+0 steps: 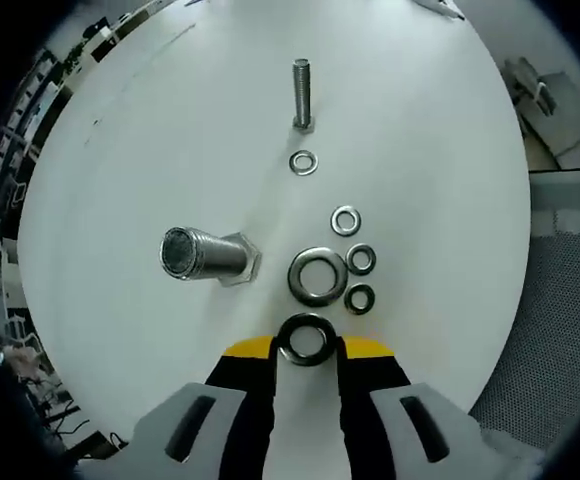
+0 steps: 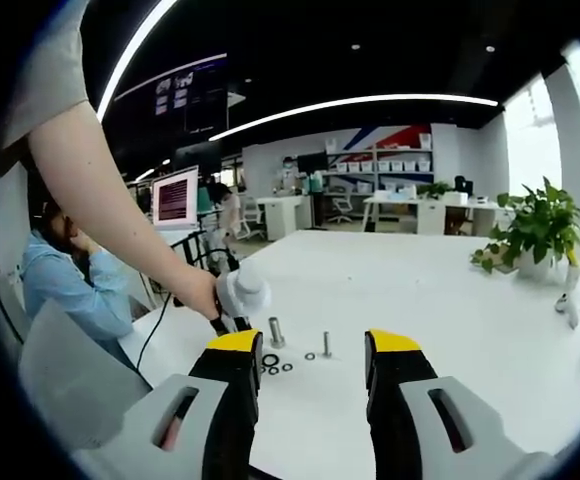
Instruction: Place the washer onto the threaded stud by aligning its center hole with the stud, sliding it down to the base, and recovering from edge contact or off-axis alignment until the washer reaches the visible bottom stop.
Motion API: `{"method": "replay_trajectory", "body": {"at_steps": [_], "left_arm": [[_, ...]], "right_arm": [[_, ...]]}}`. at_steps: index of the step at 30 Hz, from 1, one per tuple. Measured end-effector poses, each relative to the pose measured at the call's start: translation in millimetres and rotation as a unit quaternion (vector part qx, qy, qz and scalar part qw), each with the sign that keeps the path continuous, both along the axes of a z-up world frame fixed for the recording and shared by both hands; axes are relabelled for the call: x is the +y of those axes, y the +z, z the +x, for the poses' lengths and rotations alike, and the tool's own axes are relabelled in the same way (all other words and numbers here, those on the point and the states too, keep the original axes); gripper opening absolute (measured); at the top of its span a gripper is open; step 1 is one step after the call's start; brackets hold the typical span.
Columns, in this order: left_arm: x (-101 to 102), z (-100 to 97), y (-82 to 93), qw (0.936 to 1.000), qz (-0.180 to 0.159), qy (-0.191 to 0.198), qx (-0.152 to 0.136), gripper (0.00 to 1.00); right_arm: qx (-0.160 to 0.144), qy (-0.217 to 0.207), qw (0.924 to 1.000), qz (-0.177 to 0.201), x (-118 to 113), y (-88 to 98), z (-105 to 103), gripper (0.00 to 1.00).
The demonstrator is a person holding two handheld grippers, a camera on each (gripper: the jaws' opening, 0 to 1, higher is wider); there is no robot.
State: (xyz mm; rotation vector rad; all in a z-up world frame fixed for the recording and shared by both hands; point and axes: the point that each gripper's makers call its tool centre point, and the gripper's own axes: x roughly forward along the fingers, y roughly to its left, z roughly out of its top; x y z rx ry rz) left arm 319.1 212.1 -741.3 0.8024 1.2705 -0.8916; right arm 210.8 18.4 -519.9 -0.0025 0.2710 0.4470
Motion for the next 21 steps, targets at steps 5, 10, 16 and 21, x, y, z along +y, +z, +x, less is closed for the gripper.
{"method": "replay_trajectory", "body": {"at_steps": [5, 10, 16, 21], "left_arm": [[0.3, -1.0, 0.8, 1.0000, 0.000, 0.004, -0.004, 0.22], [0.0, -1.5, 0.8, 1.0000, -0.004, 0.003, -0.005, 0.22], [0.2, -1.9, 1.0, 0.9999, -0.006, 0.003, -0.009, 0.20], [3.2, 0.8, -0.4, 0.9993, -0.026, 0.021, -0.015, 0.20]], "right_arm": [[0.001, 0.000, 1.0000, 0.001, -0.3, -0.4, 0.0, 0.43], [0.002, 0.001, 1.0000, 0.001, 0.3, -0.8, -0.4, 0.43], [0.002, 0.001, 1.0000, -0.001, 0.1, -1.0, -0.4, 0.43], [0.001, -0.001, 1.0000, -0.001, -0.8, -0.5, 0.0, 0.43]]}}
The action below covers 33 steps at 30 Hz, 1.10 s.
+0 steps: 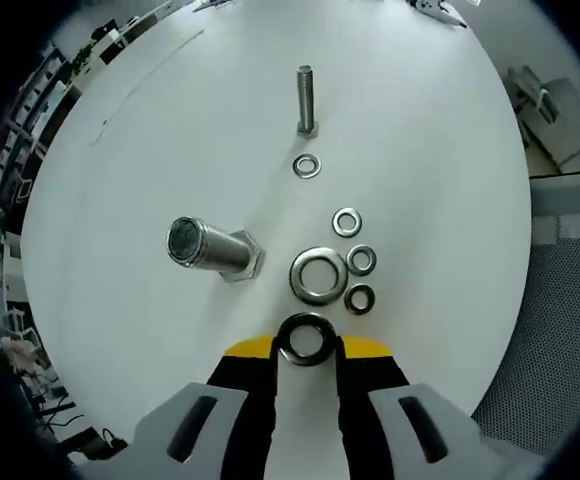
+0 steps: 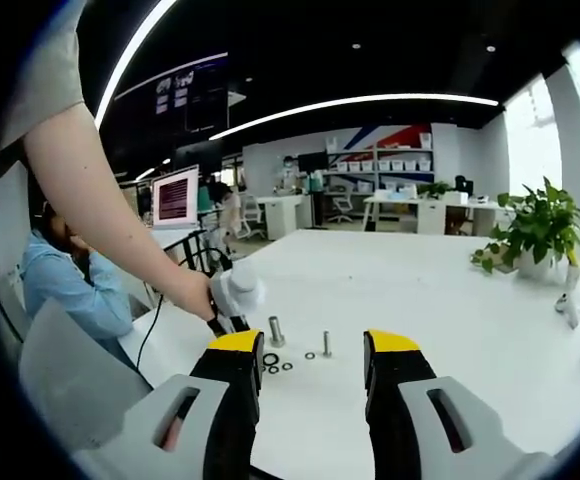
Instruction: Place the washer onto the threaded stud by aligning its center hole with the stud, sliding it down to the base, and recovering from edge contact or off-axis alignment until the washer reaches the visible bottom stop.
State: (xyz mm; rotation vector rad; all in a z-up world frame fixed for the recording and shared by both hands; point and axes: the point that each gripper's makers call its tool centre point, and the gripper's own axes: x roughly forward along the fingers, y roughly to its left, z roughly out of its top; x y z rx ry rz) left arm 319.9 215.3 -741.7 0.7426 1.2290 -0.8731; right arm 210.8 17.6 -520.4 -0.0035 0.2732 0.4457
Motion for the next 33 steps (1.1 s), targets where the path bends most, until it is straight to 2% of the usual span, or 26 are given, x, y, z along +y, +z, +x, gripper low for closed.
{"method": "replay_trajectory", "body": {"at_steps": [9, 11, 13, 16, 19, 23, 26, 31, 33], "left_arm": [[-1, -0.6, -1.0, 1.0000, 0.002, -0.003, 0.004, 0.20], [-1, 1.1, 1.2, 0.9999, 0.003, -0.015, -0.006, 0.20], [2, 4.1, 3.1, 0.9987, 0.014, -0.045, -0.022, 0.20], [3, 1.7, 3.7, 0.9991, 0.012, -0.038, -0.015, 0.20], [5, 4.5, 8.5, 0.9990, 0.010, -0.038, -0.021, 0.20], [3, 5.8, 15.3, 0.9964, 0.017, -0.074, -0.037, 0.20], [-1, 5.7, 22.2, 0.9959, 0.008, -0.079, -0.043, 0.20], [-6, 11.1, 36.9, 0.9910, 0.007, -0.117, -0.064, 0.20], [-7, 11.5, 43.1, 0.9904, 0.006, -0.121, -0.068, 0.20]], "right_arm": [[0.001, -0.004, 1.0000, 0.001, -2, -0.1, 1, 0.42], [0.001, -0.003, 1.0000, 0.000, -1, -0.1, 1, 0.42], [0.000, -0.004, 1.0000, 0.000, -2, 0.1, 1, 0.43], [0.003, -0.004, 1.0000, 0.001, -2, -0.8, 1, 0.43], [0.002, -0.004, 1.0000, 0.001, -2, -0.7, 1, 0.43], [0.004, -0.003, 1.0000, 0.003, -2, -1.2, 1, 0.43], [0.003, -0.003, 1.0000, 0.004, -1, -0.5, 1, 0.43], [0.004, -0.001, 1.0000, 0.004, -1, -1.0, 0, 0.43], [0.005, 0.000, 1.0000, 0.003, 0, -1.4, 0, 0.43]]}}
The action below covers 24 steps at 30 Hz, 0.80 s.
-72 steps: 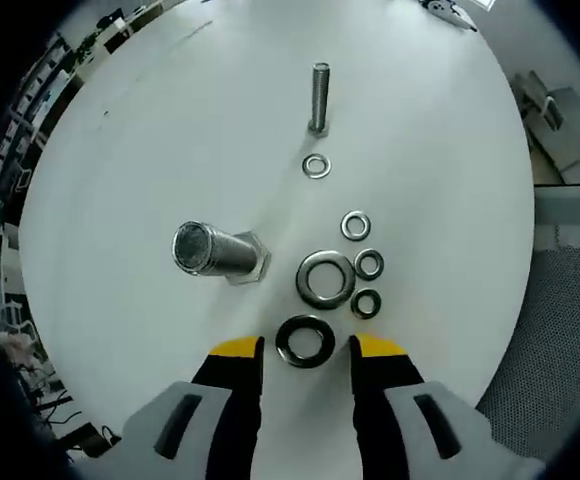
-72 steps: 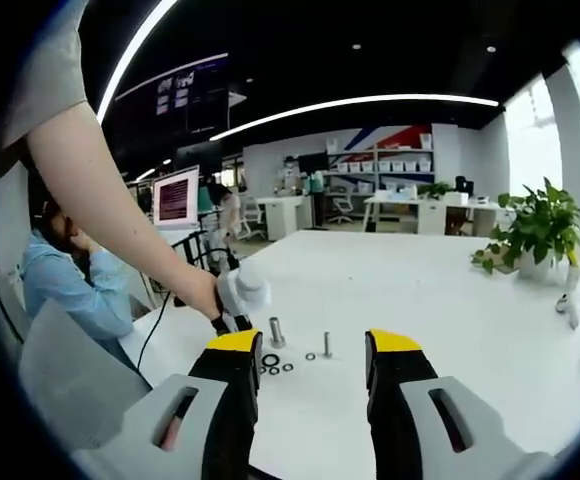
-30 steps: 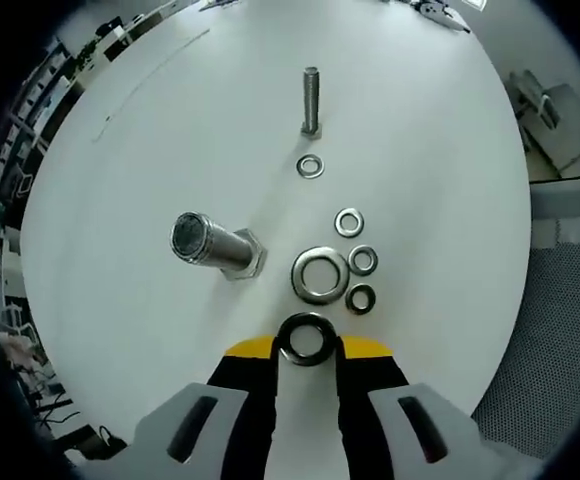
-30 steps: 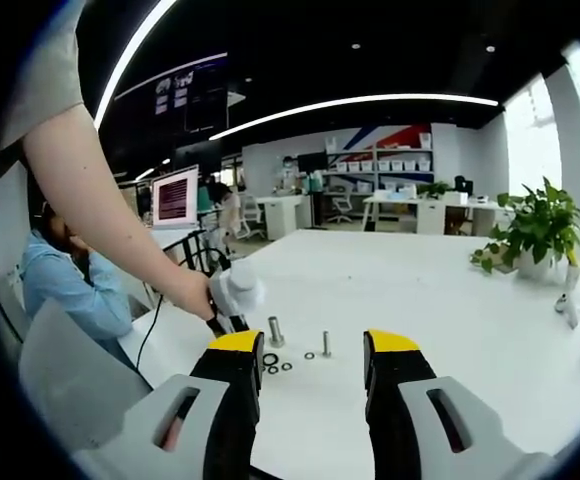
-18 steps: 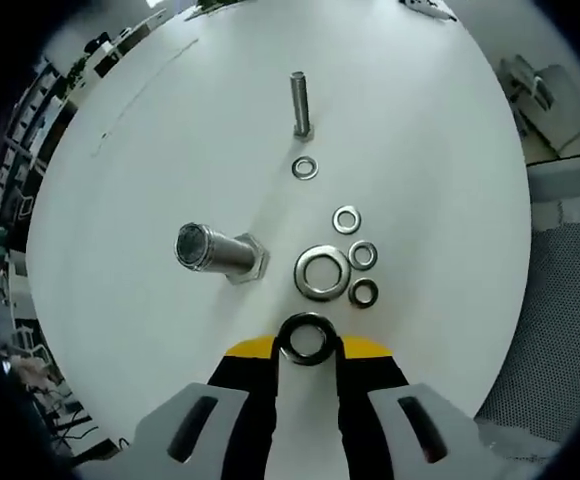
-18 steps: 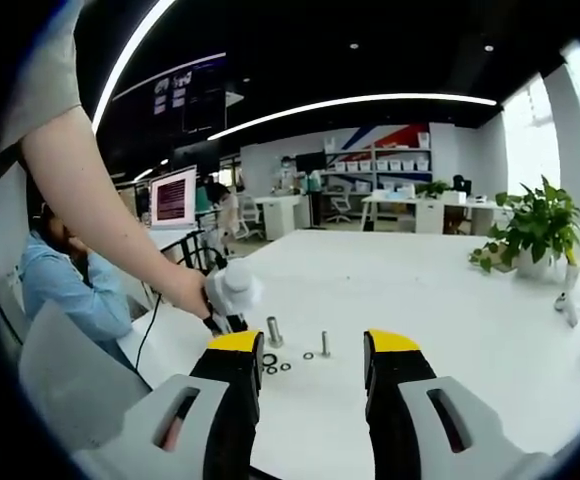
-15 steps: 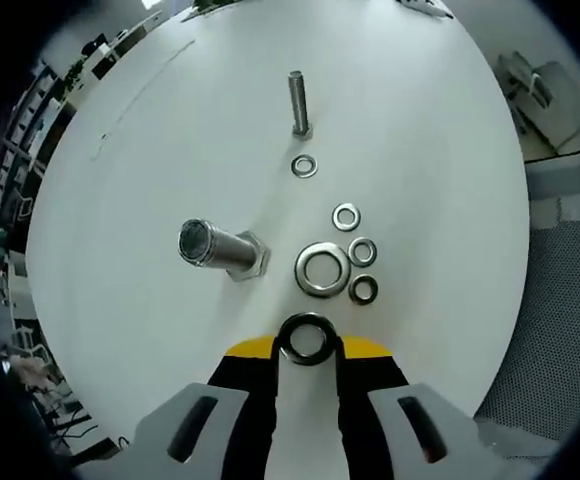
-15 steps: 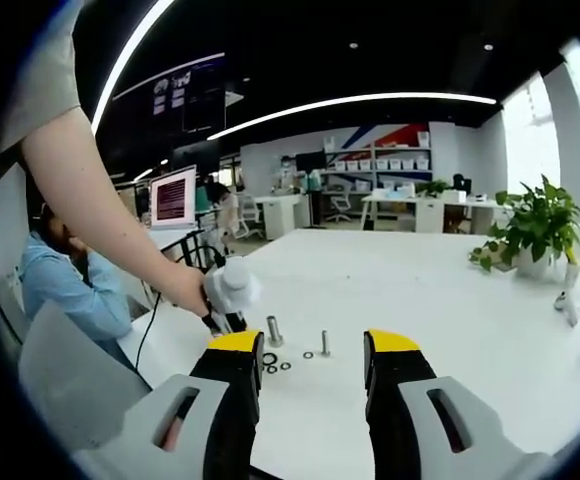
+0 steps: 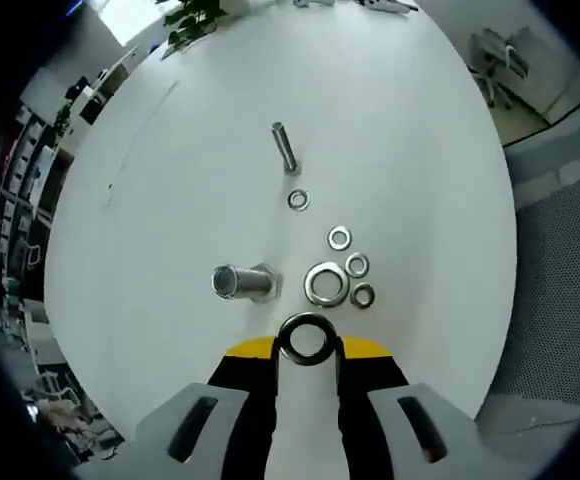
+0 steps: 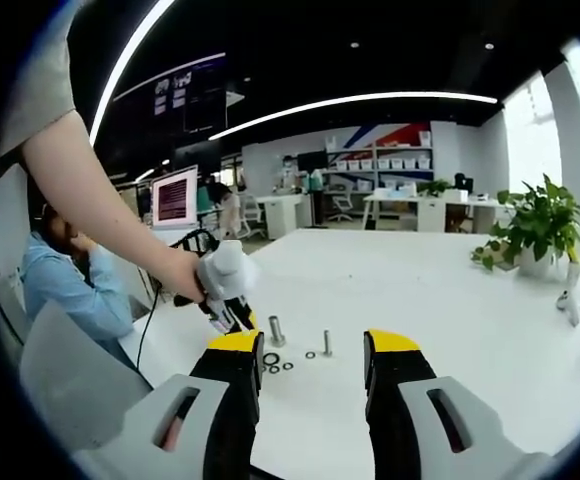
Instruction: Place the washer onto the threaded stud by aligning its center hole with the stud, sliding it down to the base, and recovering from edge contact or off-axis alignment until the washer reaches the visible bottom stop.
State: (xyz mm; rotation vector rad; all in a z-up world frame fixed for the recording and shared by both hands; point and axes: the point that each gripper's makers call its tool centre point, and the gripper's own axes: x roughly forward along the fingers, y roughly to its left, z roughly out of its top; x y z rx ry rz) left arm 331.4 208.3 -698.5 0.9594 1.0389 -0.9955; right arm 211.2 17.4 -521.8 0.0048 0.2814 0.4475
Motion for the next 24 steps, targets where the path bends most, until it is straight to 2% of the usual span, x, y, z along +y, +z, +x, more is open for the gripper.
{"method": "replay_trajectory", "body": {"at_steps": [12, 24], "left_arm": [[-13, 16.5, 33.3, 0.9987, -0.011, -0.033, -0.036, 0.20], [-15, 37.1, 35.5, 0.9992, -0.007, -0.020, -0.035, 0.20]], "right_arm": [[-0.002, 0.004, 1.0000, -0.002, 2, 0.3, -1, 0.43], [-0.004, 0.004, 1.0000, -0.006, 2, 0.8, -1, 0.43]]}}
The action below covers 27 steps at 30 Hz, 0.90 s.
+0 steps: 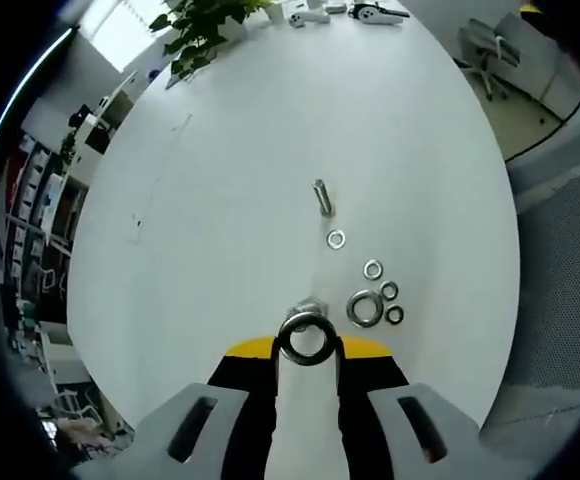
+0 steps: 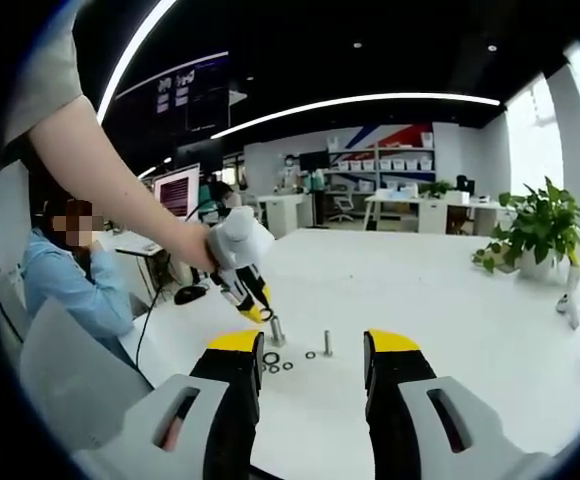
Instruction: Place the washer onto the threaded stud by aligning its center hole with the stud, sliding it down to the base, and recovering from edge contact or off-axis alignment until the washer reaches the visible bottom stop.
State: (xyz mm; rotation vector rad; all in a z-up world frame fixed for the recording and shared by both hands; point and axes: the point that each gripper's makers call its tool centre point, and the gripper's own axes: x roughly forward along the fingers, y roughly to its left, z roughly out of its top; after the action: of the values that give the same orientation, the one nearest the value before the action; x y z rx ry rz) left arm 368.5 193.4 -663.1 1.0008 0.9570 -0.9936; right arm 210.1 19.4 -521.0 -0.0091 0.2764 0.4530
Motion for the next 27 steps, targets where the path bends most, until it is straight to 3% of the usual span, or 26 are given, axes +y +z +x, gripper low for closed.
{"method": "replay_trajectory", "body": {"at_steps": [15, 27], "left_arm": [[-4, 12.2, -6.3, 0.9997, 0.012, 0.010, 0.017, 0.20], [-7, 9.1, -14.5, 0.9990, 0.026, 0.001, 0.036, 0.20]], "right_arm": [[-0.001, -0.002, 1.0000, -0.001, -1, 0.3, 0, 0.43], [0.000, -0.005, 1.0000, 0.000, -3, 0.0, 1, 0.43]]}}
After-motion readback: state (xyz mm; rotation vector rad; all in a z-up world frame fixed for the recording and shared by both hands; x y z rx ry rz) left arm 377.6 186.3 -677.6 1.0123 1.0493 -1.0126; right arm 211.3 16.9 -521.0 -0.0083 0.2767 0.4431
